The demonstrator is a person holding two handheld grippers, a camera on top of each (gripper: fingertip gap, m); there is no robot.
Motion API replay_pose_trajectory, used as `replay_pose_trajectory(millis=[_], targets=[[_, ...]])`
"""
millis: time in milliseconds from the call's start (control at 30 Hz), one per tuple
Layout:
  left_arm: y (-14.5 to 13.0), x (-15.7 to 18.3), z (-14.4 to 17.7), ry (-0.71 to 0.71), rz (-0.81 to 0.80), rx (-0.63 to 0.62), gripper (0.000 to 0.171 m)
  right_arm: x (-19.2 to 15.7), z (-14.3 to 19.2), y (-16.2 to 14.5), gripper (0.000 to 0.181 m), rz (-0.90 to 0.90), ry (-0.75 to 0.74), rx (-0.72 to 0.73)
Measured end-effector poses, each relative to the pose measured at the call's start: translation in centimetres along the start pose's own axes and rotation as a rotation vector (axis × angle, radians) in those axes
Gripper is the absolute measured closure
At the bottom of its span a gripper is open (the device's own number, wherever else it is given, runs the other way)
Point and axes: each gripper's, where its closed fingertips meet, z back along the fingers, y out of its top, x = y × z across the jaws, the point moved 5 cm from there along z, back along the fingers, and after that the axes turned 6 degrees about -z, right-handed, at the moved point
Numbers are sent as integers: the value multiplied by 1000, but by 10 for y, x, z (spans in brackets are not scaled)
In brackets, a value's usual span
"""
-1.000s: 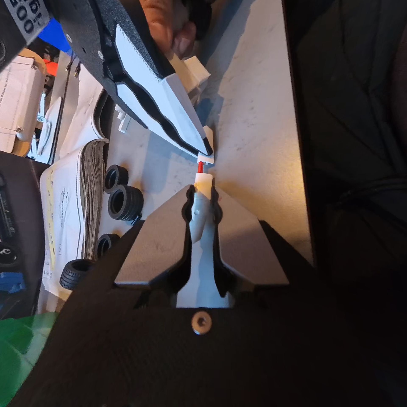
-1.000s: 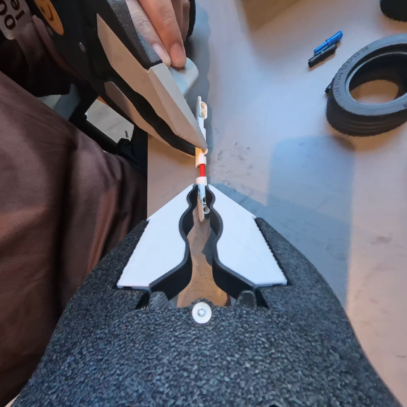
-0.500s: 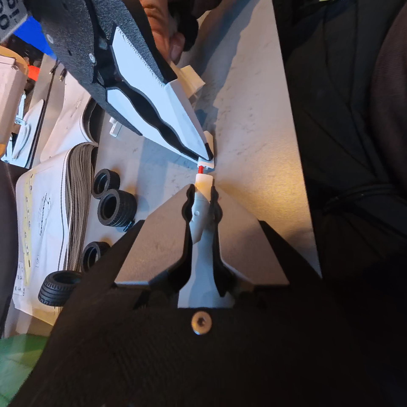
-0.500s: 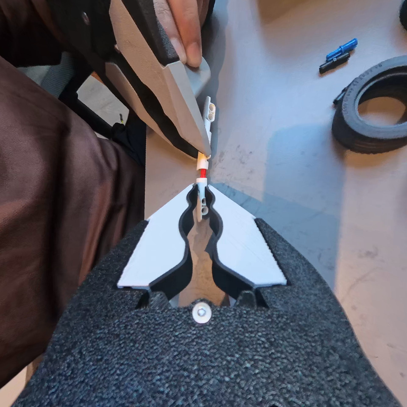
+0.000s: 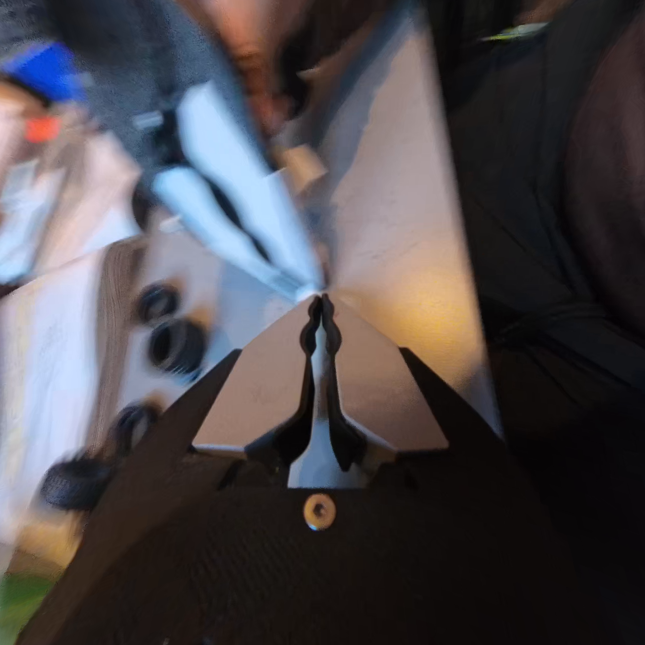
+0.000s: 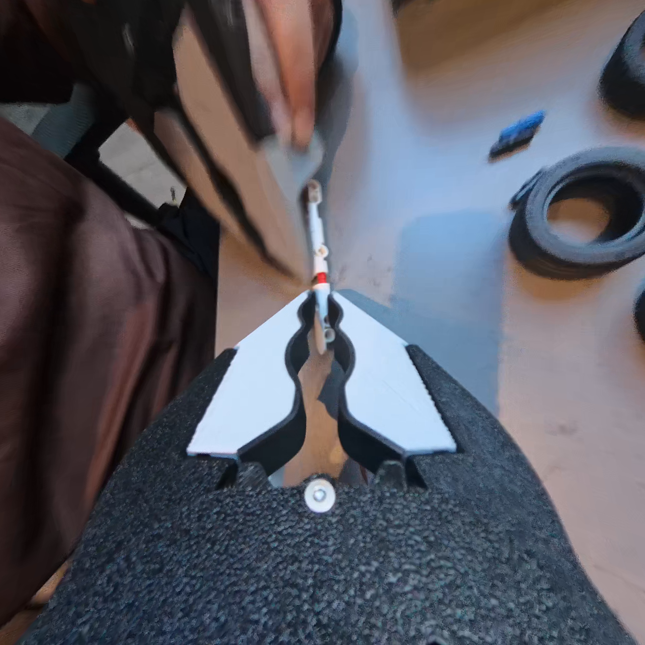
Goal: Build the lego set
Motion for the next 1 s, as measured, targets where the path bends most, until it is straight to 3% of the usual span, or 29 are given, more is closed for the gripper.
replay_pose_trajectory(millis=[100,400,567,733,800,867,1000], targets=[[14,12,-15,-23,-78,-28,171,-5,-5,3,174,49,-52,30],[5,4,1,95,-48,-36,171,0,6,-10,173,3,-101,98],[-4,-10,22,71,230,-47,134,-2,10,-12,159,67,-165,99],[-13,-23,11,-18,407,-81,130,-5,11,-14,161,156,-236,93],[-14,-16,2,-98,404,-124,136,-5,9,-15,162,176,-250,86],[-10,-14,-1,-108,378,-110,159,-6,7,-16,164,198,-269,84],[-9,-14,-1,-79,357,-118,160,-6,13,-22,160,224,-340,96]])
